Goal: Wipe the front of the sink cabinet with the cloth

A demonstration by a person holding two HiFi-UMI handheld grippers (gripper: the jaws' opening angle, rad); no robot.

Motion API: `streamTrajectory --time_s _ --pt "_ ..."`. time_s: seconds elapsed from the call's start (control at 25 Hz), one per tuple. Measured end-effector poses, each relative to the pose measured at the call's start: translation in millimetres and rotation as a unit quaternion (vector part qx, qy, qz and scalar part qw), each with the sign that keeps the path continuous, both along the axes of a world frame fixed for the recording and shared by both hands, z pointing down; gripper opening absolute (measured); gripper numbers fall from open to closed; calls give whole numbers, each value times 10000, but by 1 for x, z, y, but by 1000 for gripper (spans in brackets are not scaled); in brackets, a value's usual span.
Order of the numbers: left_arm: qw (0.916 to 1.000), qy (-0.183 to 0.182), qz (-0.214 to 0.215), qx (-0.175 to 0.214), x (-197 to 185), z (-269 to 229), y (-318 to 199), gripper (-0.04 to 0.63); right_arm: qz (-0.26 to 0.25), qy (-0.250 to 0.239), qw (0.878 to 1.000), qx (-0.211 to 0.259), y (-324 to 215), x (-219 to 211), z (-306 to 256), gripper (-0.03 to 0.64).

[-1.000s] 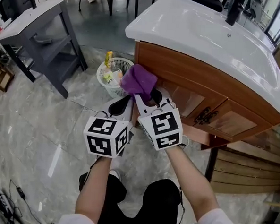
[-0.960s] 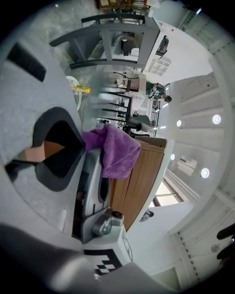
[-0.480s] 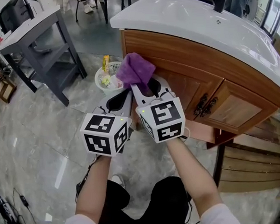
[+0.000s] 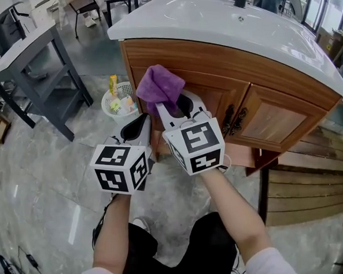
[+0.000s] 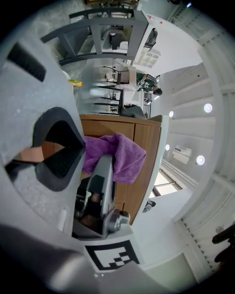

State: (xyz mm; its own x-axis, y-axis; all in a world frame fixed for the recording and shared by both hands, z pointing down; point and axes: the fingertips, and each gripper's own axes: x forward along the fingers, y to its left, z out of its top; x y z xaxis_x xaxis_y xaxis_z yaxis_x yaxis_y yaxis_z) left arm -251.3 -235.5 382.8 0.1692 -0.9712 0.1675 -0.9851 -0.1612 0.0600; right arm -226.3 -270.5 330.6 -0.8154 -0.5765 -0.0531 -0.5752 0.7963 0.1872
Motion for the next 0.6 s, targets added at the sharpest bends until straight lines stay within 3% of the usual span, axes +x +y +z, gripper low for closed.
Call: streamTrajectory --time_s 0.6 --pt "9982 129 585 -90 50 16 -9 3 704 -55 9973 -185 -9 103 -1 77"
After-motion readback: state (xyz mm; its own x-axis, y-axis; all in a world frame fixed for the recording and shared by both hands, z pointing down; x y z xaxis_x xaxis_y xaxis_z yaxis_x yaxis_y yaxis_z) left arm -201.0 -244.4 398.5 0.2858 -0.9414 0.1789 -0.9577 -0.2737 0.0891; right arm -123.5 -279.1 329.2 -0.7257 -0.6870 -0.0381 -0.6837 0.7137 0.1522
